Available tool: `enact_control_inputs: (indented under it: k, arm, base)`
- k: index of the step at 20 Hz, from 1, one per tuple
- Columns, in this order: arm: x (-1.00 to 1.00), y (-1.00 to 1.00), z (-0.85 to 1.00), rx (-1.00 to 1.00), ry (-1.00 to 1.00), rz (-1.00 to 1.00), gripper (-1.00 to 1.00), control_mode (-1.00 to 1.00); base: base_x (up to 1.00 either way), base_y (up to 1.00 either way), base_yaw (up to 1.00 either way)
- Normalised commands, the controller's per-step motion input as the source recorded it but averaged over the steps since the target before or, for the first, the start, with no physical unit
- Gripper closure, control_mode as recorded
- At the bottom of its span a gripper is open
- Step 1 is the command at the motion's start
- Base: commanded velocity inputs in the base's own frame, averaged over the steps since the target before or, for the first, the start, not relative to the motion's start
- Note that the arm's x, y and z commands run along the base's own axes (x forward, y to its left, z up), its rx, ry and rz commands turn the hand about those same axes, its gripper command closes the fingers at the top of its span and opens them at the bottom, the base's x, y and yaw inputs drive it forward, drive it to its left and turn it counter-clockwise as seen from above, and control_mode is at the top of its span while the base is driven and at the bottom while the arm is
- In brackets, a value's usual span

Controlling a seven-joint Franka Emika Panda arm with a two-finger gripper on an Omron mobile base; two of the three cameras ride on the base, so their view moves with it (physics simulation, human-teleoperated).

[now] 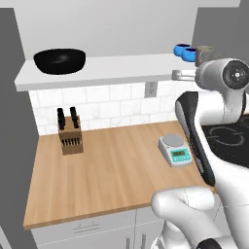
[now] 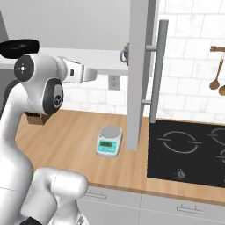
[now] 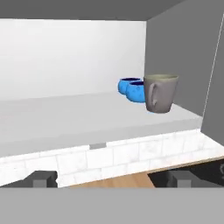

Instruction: Gather all objects into one cabinet and sort the glasses and bowls to opposite sides.

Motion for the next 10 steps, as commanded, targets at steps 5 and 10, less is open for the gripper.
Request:
enact_control_inputs:
  k: [5, 10]
  arm:
    - [-0.99, 0.62, 0.14, -0.04, 0.00, 0.19, -1.00, -1.00]
    - [-1.00, 0.39, 0.16, -0.05, 0.00, 0.15, -1.00, -1.00]
  base:
    - [0.00, 0.00, 0.00]
    - [0.00, 0.00, 0.00]
